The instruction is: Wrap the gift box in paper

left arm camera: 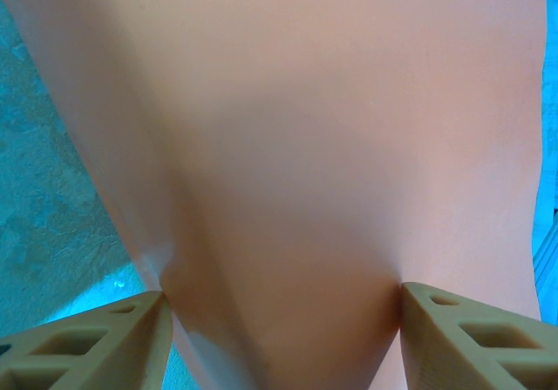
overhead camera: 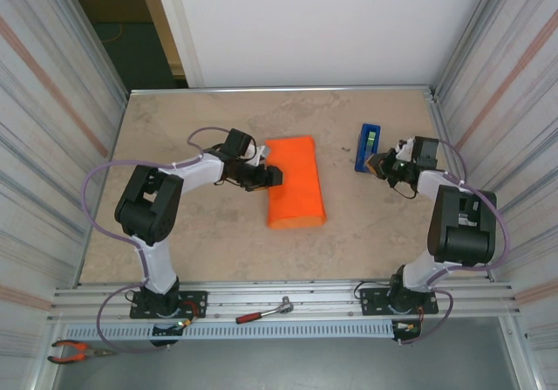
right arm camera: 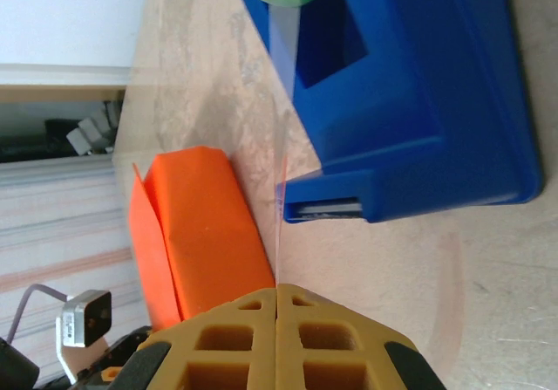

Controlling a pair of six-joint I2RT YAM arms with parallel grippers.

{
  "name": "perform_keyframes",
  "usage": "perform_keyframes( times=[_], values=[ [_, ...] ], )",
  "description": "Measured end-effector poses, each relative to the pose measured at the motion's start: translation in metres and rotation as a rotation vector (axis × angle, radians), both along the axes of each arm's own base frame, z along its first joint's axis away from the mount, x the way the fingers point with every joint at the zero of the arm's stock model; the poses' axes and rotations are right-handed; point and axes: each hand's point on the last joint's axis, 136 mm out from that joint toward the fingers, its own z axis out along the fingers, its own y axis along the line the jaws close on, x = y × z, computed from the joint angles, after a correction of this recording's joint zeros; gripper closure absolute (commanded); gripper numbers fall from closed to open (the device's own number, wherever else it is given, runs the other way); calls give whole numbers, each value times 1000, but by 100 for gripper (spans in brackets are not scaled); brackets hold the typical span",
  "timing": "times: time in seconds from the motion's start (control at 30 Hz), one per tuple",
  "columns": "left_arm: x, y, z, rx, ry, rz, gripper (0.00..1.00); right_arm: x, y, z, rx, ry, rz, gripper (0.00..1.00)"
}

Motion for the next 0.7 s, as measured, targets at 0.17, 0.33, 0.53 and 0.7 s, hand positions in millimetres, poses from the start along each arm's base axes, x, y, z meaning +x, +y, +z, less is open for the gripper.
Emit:
perform_keyframes(
  times=[0.17, 0.33, 0.53, 0.7],
  values=[
    [0, 0, 0, 0, 0, 0, 34, 1, -5, -11, 21, 22, -25, 100],
    [0, 0, 0, 0, 0, 0, 34, 6, -10, -26, 39, 46, -49, 100],
    [0, 0, 0, 0, 0, 0, 34, 10, -11, -31, 77, 42, -65, 100],
    [0, 0, 0, 0, 0, 0, 34, 11, -9, -34, 153, 58, -66, 100]
  ],
)
